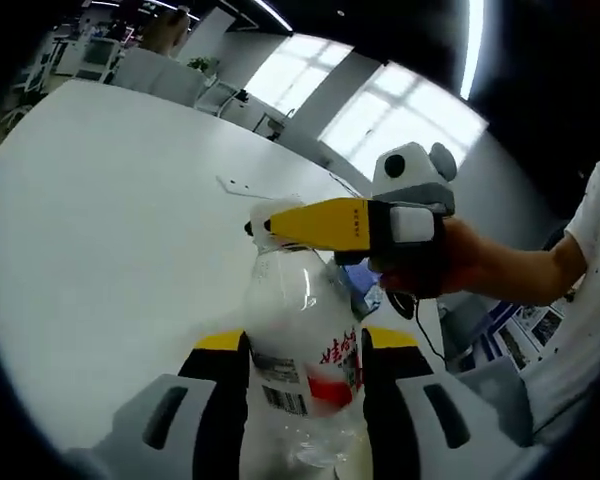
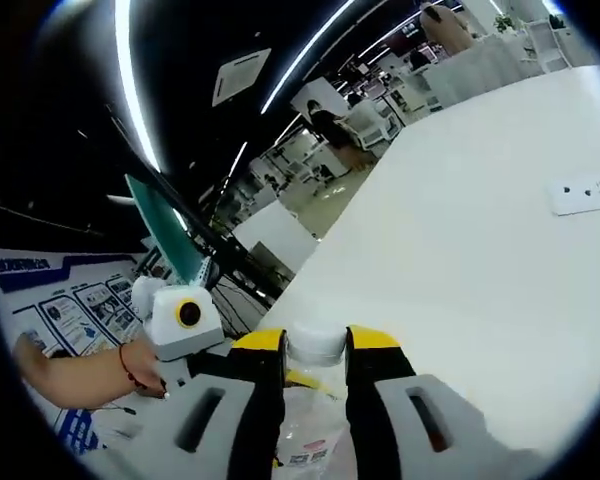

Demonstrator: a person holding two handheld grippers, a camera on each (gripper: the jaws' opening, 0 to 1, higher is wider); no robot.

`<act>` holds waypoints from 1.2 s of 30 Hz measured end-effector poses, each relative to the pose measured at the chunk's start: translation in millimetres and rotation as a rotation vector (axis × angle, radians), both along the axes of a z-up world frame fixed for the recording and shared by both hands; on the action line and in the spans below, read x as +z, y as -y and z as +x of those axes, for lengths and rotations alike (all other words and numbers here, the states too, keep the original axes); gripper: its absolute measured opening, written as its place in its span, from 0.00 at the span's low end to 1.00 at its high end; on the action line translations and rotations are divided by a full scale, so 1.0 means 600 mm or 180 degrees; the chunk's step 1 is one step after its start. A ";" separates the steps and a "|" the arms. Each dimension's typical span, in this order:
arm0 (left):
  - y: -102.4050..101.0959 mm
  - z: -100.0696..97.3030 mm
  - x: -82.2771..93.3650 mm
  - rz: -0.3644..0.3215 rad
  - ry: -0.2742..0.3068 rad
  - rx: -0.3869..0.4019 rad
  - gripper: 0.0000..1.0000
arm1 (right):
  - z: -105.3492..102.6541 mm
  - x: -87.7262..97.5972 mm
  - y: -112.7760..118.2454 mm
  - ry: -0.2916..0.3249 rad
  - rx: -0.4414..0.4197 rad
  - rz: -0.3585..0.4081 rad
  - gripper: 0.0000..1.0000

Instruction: Arrange the tabletop items into an orderly group along one side of the table until the central work area is clear of visible clutter.

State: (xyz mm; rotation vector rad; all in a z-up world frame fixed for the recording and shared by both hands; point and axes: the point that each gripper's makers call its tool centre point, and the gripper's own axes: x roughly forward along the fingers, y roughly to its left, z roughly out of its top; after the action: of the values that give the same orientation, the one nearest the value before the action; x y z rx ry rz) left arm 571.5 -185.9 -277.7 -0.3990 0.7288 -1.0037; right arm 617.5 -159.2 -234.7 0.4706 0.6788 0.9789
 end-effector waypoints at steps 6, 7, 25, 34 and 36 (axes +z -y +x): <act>0.005 -0.004 0.012 -0.0104 0.0086 -0.0113 0.42 | -0.006 0.015 0.001 0.0136 0.0048 -0.0081 0.20; 0.005 -0.004 0.013 -0.0092 0.0102 -0.0117 0.42 | -0.006 0.018 0.002 0.0156 0.0046 -0.0090 0.20; 0.053 0.012 0.047 -0.0085 0.0504 -0.0293 0.40 | -0.006 0.069 0.042 0.0722 0.0106 -0.0354 0.19; 0.078 0.030 0.060 0.0061 0.0863 -0.0425 0.40 | -0.002 0.090 0.070 0.1013 0.0112 -0.0482 0.19; 0.083 0.033 0.062 0.0091 0.0926 -0.0447 0.40 | -0.001 0.093 0.076 0.1057 0.0108 -0.0513 0.19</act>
State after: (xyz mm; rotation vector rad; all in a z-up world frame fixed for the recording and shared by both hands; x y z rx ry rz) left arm 591.5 -235.6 -240.3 -0.1727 0.5123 -1.1537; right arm 617.0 -204.6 -178.9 0.1491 0.4618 0.9967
